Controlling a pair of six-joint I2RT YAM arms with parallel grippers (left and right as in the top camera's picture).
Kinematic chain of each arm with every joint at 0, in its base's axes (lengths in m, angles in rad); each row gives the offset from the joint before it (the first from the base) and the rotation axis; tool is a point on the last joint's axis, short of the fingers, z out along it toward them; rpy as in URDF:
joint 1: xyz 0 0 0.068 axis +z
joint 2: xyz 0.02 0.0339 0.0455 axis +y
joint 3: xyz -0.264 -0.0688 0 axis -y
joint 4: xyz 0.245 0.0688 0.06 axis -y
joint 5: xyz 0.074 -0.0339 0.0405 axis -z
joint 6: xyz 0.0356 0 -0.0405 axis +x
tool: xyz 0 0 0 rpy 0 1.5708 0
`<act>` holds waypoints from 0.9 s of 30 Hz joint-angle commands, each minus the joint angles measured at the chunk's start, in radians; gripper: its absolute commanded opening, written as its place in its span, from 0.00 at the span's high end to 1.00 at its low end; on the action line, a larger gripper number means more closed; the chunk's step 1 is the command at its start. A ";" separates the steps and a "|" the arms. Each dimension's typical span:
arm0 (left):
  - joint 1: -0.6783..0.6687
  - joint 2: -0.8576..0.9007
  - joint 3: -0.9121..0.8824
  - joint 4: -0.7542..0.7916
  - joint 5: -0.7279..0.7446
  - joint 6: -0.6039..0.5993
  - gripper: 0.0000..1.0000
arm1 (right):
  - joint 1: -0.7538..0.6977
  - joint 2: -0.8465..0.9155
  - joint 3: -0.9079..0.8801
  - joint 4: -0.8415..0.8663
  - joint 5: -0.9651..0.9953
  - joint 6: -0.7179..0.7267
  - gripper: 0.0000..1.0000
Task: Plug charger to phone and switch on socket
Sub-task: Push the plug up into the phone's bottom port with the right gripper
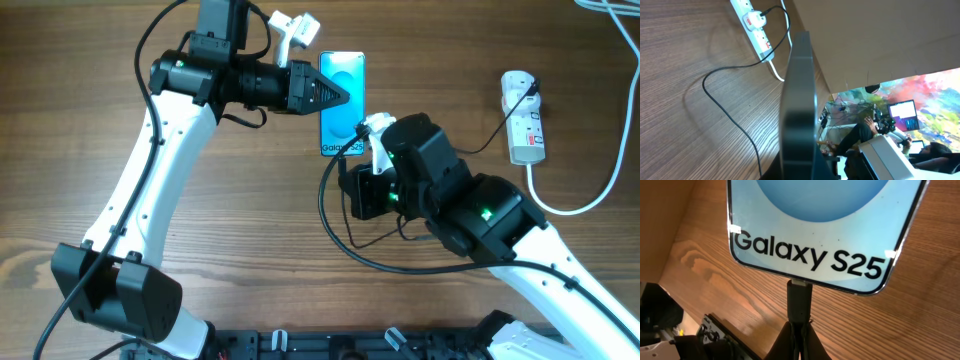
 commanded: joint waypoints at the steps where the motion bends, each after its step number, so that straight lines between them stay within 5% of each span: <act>1: -0.013 -0.018 0.005 -0.017 0.032 0.020 0.96 | -0.005 0.008 0.051 0.020 0.089 -0.019 0.96; 27: -0.013 -0.018 0.005 -0.048 0.032 0.020 0.96 | -0.005 0.008 0.087 0.097 0.205 -0.056 0.96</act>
